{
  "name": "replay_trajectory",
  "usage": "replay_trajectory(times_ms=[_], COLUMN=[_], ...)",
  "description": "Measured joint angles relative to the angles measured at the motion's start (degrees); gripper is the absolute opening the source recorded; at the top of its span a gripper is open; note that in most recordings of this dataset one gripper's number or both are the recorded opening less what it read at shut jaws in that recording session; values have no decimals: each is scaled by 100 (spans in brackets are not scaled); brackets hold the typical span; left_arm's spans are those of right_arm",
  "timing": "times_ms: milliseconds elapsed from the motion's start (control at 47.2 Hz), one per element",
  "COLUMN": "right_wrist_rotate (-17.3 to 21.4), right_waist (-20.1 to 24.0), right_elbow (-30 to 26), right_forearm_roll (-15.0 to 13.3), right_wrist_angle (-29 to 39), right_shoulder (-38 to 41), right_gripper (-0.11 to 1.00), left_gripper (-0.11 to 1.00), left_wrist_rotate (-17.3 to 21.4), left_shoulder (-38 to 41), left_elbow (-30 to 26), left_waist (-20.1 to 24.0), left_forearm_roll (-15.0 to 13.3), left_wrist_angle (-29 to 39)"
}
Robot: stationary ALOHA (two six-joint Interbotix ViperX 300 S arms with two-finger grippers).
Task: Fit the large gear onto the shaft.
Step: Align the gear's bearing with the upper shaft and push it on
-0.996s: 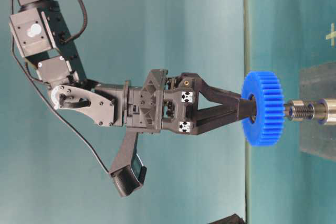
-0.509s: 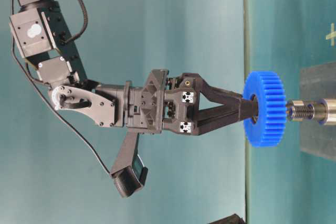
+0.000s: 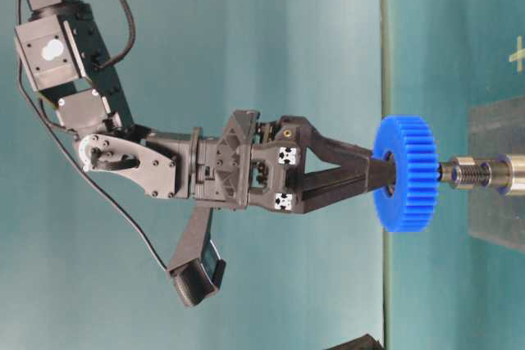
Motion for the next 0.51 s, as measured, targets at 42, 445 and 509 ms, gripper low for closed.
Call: replay_trajectory(times_ms=[42,445,509], right_wrist_rotate=[0,0,0], right_waist=[-9,62,62], right_elbow=[-18,-44,-53], right_forearm_roll=[9,62,62], right_wrist_angle=[18,132,132], right_shoulder=[26,79,88], right_gripper=[50,61,62], left_gripper=[0,0,0], left_wrist_rotate=[0,-9,-9], left_shoulder=[0,0,0], left_elbow=[9,9,9], left_waist=[-9,-9,-9], left_forearm_roll=[0,0,0], left_wrist_angle=[0,-9,0])
